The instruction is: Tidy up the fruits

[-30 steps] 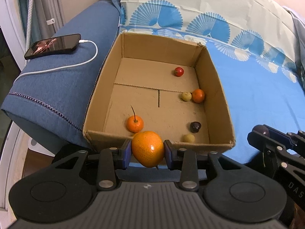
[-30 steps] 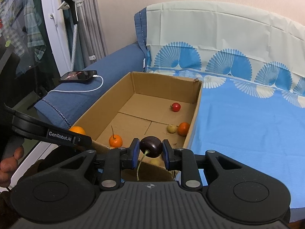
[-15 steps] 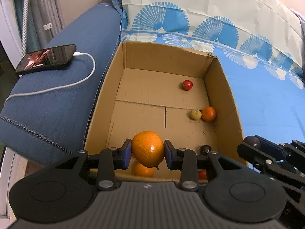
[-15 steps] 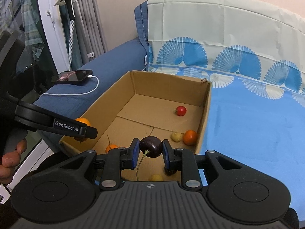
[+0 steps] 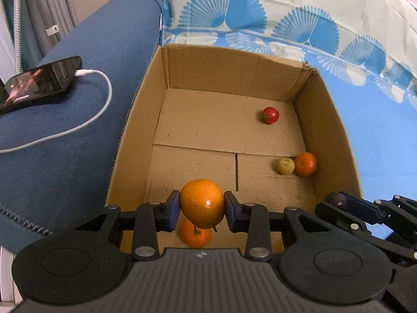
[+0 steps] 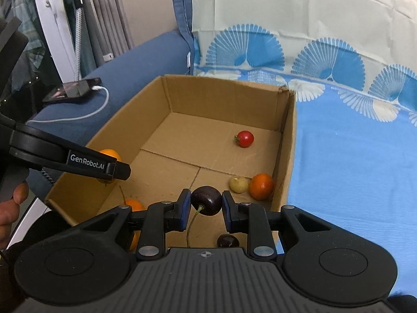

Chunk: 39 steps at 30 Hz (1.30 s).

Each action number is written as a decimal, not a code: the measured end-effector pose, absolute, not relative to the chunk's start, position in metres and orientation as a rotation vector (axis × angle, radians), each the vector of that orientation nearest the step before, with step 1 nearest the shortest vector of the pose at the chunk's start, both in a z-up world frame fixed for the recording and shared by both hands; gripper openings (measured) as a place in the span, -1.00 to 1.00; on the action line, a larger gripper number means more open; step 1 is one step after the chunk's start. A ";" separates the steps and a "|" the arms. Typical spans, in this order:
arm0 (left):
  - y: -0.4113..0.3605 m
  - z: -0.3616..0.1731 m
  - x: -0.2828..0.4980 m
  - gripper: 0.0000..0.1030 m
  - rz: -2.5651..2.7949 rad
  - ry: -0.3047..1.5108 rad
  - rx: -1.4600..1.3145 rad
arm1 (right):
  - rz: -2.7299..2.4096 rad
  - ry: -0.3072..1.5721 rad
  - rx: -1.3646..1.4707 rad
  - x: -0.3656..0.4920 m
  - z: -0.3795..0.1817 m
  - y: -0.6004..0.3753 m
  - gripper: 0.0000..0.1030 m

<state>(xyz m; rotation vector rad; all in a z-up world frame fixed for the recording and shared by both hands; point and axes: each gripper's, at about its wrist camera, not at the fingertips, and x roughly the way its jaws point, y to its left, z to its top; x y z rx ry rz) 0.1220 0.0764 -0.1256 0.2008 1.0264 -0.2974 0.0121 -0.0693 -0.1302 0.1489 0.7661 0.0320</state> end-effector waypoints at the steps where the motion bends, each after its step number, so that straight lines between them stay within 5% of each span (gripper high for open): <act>1: 0.075 -0.130 0.126 -0.23 -0.296 1.035 0.208 | 0.032 0.774 0.150 0.016 -0.133 -0.069 -0.49; 19: 0.066 -0.180 0.160 -0.23 -0.266 1.116 0.281 | 0.046 0.834 0.092 0.054 -0.168 -0.065 -0.48; 20: 0.066 -0.181 0.161 -0.20 -0.263 1.114 0.285 | 0.046 0.834 0.085 0.055 -0.170 -0.065 -0.48; 22: 0.064 -0.181 0.162 0.19 -0.262 1.103 0.294 | 0.051 0.829 0.055 0.056 -0.171 -0.064 -0.47; 23: 0.064 -0.181 0.162 0.53 -0.269 1.098 0.289 | 0.056 0.822 0.025 0.057 -0.170 -0.061 -0.34; 24: 0.063 -0.179 0.161 0.76 -0.296 1.104 0.270 | 0.064 0.814 -0.003 0.057 -0.169 -0.059 0.03; 26: 0.061 -0.174 0.156 0.96 -0.271 1.089 0.274 | 0.032 0.786 -0.064 0.054 -0.165 -0.052 0.50; 29: 0.060 -0.159 0.147 0.99 -0.247 1.009 0.322 | 0.040 0.780 -0.067 0.049 -0.157 -0.056 0.72; 39: 0.093 -0.115 0.087 1.00 -0.201 0.968 0.257 | -0.007 0.751 0.033 -0.016 -0.119 -0.059 0.94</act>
